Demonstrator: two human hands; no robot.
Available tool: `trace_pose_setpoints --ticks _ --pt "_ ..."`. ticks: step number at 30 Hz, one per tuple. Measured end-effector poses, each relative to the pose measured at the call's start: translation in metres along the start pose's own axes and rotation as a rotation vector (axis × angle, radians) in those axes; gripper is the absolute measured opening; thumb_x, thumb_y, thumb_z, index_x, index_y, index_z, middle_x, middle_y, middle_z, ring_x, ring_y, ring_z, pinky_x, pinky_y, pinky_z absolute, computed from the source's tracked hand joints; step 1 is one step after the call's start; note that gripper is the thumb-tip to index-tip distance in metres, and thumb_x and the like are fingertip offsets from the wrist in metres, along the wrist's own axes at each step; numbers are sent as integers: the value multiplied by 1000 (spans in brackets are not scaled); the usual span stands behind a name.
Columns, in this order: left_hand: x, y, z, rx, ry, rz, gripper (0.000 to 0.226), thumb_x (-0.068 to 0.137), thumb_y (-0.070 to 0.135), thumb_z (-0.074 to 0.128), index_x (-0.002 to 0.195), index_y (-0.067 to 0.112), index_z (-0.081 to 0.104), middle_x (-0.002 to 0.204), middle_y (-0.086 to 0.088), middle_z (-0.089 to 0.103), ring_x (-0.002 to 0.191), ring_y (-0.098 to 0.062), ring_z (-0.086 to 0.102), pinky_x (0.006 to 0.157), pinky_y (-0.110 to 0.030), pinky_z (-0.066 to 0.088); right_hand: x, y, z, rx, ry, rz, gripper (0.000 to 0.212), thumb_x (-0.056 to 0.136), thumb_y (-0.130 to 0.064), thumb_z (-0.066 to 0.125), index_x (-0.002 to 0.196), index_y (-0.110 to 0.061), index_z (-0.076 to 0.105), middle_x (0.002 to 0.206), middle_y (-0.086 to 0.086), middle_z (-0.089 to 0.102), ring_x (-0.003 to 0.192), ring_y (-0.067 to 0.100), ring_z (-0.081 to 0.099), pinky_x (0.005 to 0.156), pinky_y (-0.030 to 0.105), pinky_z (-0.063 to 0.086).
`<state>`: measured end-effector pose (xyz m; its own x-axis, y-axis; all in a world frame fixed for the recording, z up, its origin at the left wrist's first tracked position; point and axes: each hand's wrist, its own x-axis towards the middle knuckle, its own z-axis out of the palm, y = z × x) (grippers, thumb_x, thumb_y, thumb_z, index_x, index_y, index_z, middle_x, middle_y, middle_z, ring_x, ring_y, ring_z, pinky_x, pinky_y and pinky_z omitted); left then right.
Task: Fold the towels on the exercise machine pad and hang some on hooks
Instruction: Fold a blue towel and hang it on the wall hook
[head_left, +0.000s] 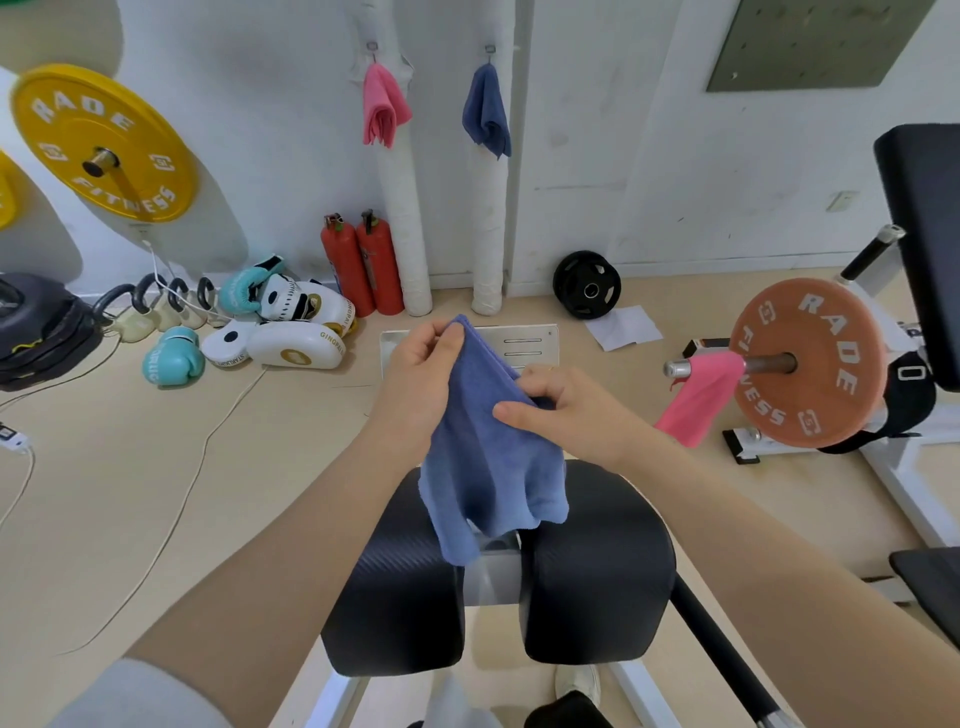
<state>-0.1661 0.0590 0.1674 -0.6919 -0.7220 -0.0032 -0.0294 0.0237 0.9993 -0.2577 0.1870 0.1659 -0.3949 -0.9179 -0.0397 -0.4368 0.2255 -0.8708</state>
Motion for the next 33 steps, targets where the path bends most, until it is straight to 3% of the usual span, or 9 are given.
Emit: trace_pose_setpoints --ticks 4,9,13,16,18,23,27,30,33 --pt "13 3 -3 -75 117 -34 22 95 26 48 75 24 56 74 6 55 73 -8 50 74 -25 41 -2 6 -7 18 -176 -16 31 81 -32 55 58 -14 43 57 -4 35 56 9 33 56 18 31" --pt "29 -5 -16 -135 225 -8 22 97 27 44 78 24 57 83 2 55 85 -14 49 81 -30 42 -5 29 -18 96 -347 210 39 71 -34 62 70 4 55 69 7 45 68 18 43 66 27 36" --pt "45 -12 -43 -288 485 -3 24 99 24 38 78 23 50 77 7 51 76 -7 47 78 -25 40 -6 49 -29 193 -178 472 45 69 -26 70 94 11 62 86 19 61 83 21 56 79 32 43" --pt "46 -20 -55 -198 515 -25 26 99 23 37 74 23 45 70 8 41 67 -4 38 65 -18 34 -2 59 -28 -15 57 448 39 85 -20 60 52 -5 45 55 16 42 56 13 39 57 21 31" --pt "43 -27 -52 -189 499 -73 26 98 22 38 73 23 44 71 8 40 67 -4 37 62 -17 33 4 61 -23 -325 185 435 48 89 -24 51 49 -15 27 50 1 28 49 13 28 47 22 21" --pt "42 -45 -57 -262 529 -210 16 96 24 40 88 18 52 85 5 52 89 -14 46 85 -29 39 8 68 -20 -591 342 529 44 93 -37 43 53 -20 34 57 -2 39 59 21 42 47 24 24" --pt "42 -60 -68 -102 643 -410 34 98 19 35 121 0 51 116 -23 56 107 -34 51 99 -41 40 8 76 -16 -83 437 483 38 86 -28 59 56 -12 39 56 4 38 57 18 39 55 28 35" --pt "37 -63 -70 -39 602 -489 26 98 20 35 83 9 53 72 -5 44 89 -27 41 81 -37 41 7 67 -8 194 297 537 27 87 -28 61 75 -5 55 66 6 52 61 17 51 57 23 48" --pt "29 -63 -65 -130 528 -336 26 96 26 45 71 20 48 75 2 48 85 -18 45 72 -27 40 10 58 -1 294 257 644 20 89 -17 58 74 -9 48 69 8 52 56 16 54 45 19 50"
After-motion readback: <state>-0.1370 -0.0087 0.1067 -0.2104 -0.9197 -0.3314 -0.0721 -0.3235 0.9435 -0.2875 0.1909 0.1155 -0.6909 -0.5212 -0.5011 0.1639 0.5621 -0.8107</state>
